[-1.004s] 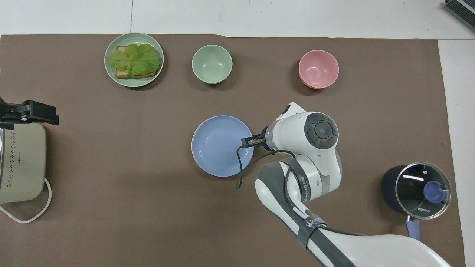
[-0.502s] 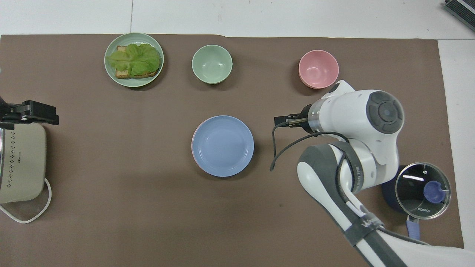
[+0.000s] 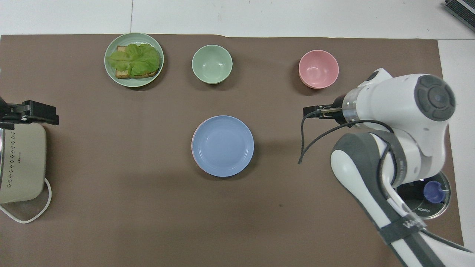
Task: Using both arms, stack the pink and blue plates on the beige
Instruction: 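Release the blue plate and withdraw the right gripper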
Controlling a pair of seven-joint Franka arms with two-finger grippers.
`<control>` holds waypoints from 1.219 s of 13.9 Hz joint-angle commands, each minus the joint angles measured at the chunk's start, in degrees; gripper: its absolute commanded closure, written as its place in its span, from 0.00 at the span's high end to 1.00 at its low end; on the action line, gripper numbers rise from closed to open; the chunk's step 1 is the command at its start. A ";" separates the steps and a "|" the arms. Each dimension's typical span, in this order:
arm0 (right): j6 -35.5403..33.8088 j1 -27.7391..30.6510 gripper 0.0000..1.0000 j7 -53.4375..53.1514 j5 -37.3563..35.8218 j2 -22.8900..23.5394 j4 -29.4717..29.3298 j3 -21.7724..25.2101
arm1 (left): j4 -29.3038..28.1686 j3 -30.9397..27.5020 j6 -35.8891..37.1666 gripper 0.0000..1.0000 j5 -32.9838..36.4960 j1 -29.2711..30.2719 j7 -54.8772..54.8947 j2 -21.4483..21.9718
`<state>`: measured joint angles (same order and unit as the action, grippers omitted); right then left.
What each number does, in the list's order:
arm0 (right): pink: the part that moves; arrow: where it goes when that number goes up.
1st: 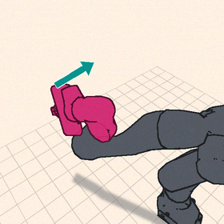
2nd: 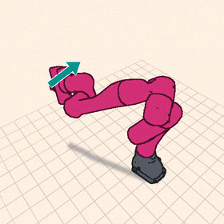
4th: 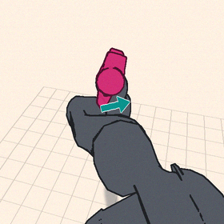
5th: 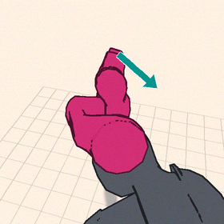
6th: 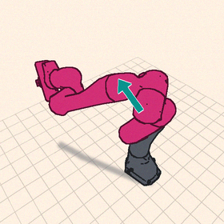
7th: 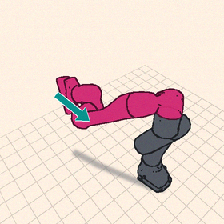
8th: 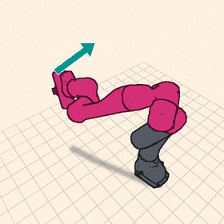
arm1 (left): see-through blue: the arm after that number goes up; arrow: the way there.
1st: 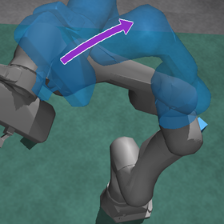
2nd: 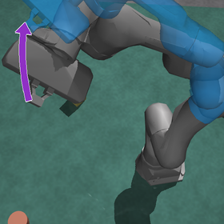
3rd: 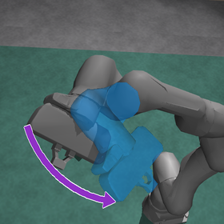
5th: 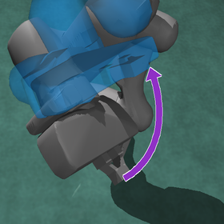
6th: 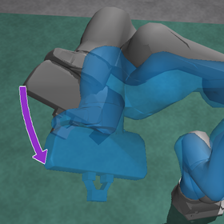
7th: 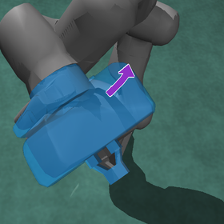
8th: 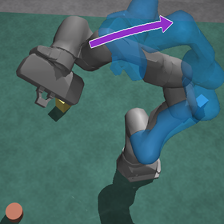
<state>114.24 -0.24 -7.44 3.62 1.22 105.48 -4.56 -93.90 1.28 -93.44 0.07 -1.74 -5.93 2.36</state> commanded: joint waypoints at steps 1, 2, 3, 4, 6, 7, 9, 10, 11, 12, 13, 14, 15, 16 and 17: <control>-8.48 2.78 1.00 -0.11 -1.34 -3.58 -2.99 -0.72 | 0.29 0.39 1.15 1.00 0.72 0.69 0.40 0.54; -10.17 3.57 1.00 -0.11 -2.12 -4.81 -3.08 -0.72 | 0.29 0.39 1.15 1.00 0.72 0.69 0.40 0.54; -11.49 4.19 1.00 -0.11 -3.26 -6.04 -3.08 -0.72 | 0.29 0.39 1.15 1.00 0.72 0.69 0.40 0.54; -12.72 4.37 1.00 -0.11 -4.14 -6.92 -3.08 -0.63 | 0.29 0.39 1.15 1.00 0.72 0.69 0.40 0.54; -16.31 4.37 1.00 -0.29 -4.33 -8.33 -4.83 -0.02 | 0.29 0.39 1.15 1.00 0.72 0.69 0.40 0.54; -18.51 4.37 1.00 -0.20 -4.33 -8.43 -6.75 0.16 | 0.29 0.39 1.15 1.00 0.72 0.69 0.40 0.54; -23.95 4.46 1.00 -0.11 -4.15 -8.60 -11.41 2.08 | 0.29 0.39 1.15 1.00 0.72 0.69 0.40 0.54; -26.07 4.46 1.00 -0.11 -4.15 -8.60 -13.17 3.49 | 0.29 0.39 1.15 1.00 0.72 0.69 0.40 0.54; -26.96 4.46 1.00 -0.03 -4.15 -8.60 -13.36 5.15 | 0.29 0.39 1.15 1.00 0.72 0.69 0.40 0.54; -26.88 4.37 1.00 -0.03 -3.98 -9.12 -12.76 7.35 | 0.29 0.39 1.15 1.00 0.72 0.69 0.40 0.54; -26.27 4.28 1.00 0.06 -3.98 -9.57 -11.62 7.98 | 0.29 0.39 1.15 1.00 0.72 0.69 0.40 0.54; -26.09 4.28 1.00 0.58 -4.06 -9.48 -11.09 7.98 | 0.29 0.39 1.15 1.00 0.72 0.69 0.40 0.54; -26.09 3.76 1.00 2.16 -4.15 -9.31 -10.73 7.98 | 0.29 0.39 1.15 1.00 0.72 0.69 0.40 0.54; -25.74 3.41 1.00 3.21 -4.24 -9.22 -9.60 7.98 | 0.29 0.39 1.15 1.00 0.72 0.69 0.40 0.54; -24.35 3.32 1.00 3.49 -4.15 -9.65 -8.19 7.81 | 0.29 0.39 1.15 1.00 0.72 0.69 0.40 0.54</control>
<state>88.19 3.31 -5.52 0.47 -7.77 94.51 3.95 -93.90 1.28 -93.44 0.07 -1.74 -5.93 2.36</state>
